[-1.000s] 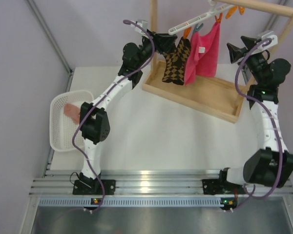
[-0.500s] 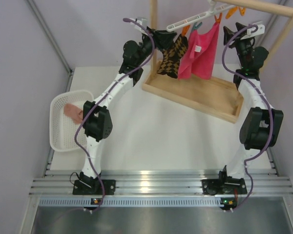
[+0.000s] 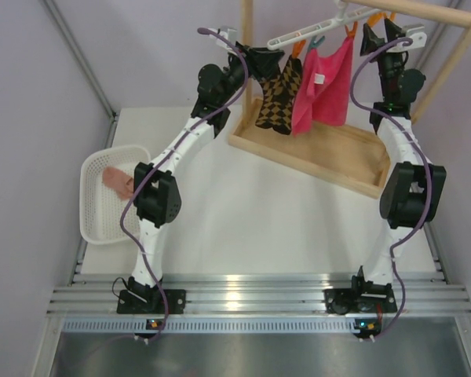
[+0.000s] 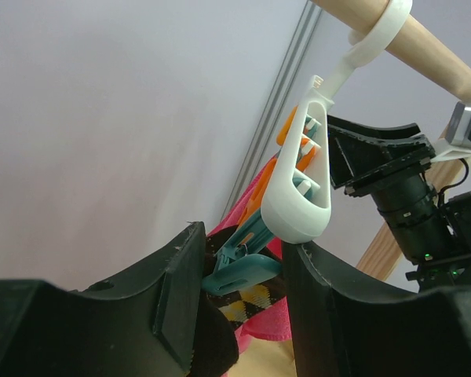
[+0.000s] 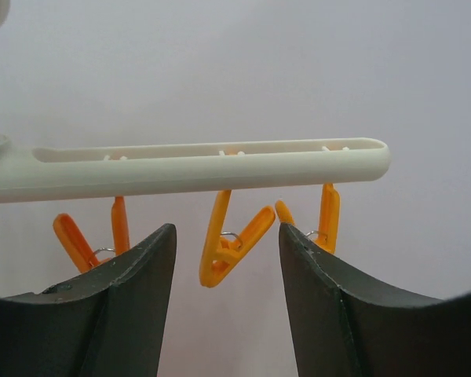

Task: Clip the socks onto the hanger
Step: Rotate the hanger at the clothesline.

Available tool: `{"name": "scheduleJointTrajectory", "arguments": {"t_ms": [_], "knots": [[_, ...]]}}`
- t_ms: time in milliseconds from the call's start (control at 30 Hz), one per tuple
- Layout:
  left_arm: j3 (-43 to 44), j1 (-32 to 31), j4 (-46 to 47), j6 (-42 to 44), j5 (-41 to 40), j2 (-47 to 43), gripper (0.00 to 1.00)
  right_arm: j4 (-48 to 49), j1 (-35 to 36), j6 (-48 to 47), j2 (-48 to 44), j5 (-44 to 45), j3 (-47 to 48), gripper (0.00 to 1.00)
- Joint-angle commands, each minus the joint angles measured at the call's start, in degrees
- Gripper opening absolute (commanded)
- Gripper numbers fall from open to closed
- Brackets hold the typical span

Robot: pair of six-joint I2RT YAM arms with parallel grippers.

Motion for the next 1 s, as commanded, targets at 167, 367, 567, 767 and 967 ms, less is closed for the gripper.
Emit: {"name": "scheduleJointTrajectory", "arguments": {"t_ms": [167,367,567,767,967], "knots": [[3.1,0.5,2.8,-0.9,-1.5,0.0,0.49,3.3,1.4,-1.1,4.4,0.5,8.7,0.52],[3.1,0.5,2.8,-1.0,-1.6,0.1,0.49,1.9,2.2,-1.4,6.9,-0.1,13.3,0.49],[3.1,0.7,3.2,-1.2,-2.0,0.0,0.51,0.9,2.3,-2.3,6.0,-1.1,13.3,0.14],[1.0,0.9,3.5,-1.5,-2.3,-1.8,0.59,2.2,2.3,-2.6,0.3,-1.3,6.7,0.00],[-3.4,0.9,3.9,-1.0,-2.7,-6.1,0.66,2.4,2.3,-2.2,-4.8,-2.6,0.5,0.00]]}}
